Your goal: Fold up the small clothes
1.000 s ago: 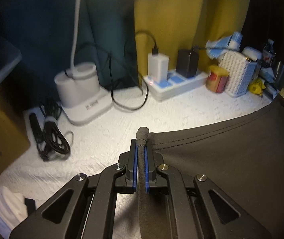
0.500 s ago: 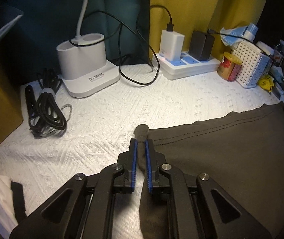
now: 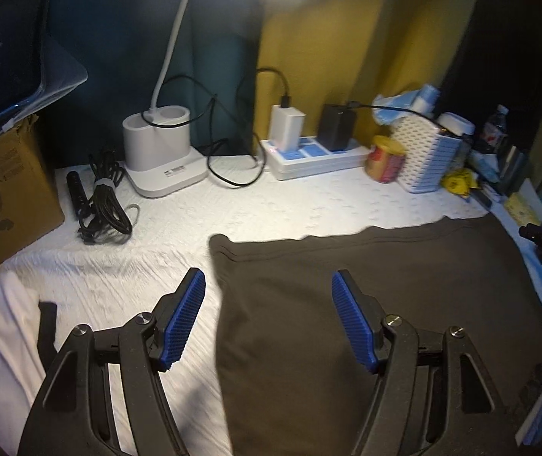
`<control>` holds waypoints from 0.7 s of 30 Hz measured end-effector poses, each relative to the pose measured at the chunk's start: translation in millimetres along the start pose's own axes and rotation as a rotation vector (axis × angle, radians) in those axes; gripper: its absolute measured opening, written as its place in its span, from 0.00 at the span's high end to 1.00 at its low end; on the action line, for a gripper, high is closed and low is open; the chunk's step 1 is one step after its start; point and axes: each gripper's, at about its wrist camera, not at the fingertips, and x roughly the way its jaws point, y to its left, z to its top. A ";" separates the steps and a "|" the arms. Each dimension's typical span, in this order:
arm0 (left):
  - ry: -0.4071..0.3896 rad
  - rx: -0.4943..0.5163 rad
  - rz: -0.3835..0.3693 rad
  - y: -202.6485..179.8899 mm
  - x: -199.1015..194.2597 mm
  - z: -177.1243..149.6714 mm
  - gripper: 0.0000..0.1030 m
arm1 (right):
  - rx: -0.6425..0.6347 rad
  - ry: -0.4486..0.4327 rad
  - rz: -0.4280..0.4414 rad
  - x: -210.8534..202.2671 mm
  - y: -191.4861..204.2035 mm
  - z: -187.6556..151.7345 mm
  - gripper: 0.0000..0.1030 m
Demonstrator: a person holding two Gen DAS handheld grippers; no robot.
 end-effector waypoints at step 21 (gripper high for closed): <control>-0.012 0.059 -0.086 -59.3 -71.5 -68.0 0.33 | 0.071 -0.009 -0.012 -91.6 2.3 -97.3 0.33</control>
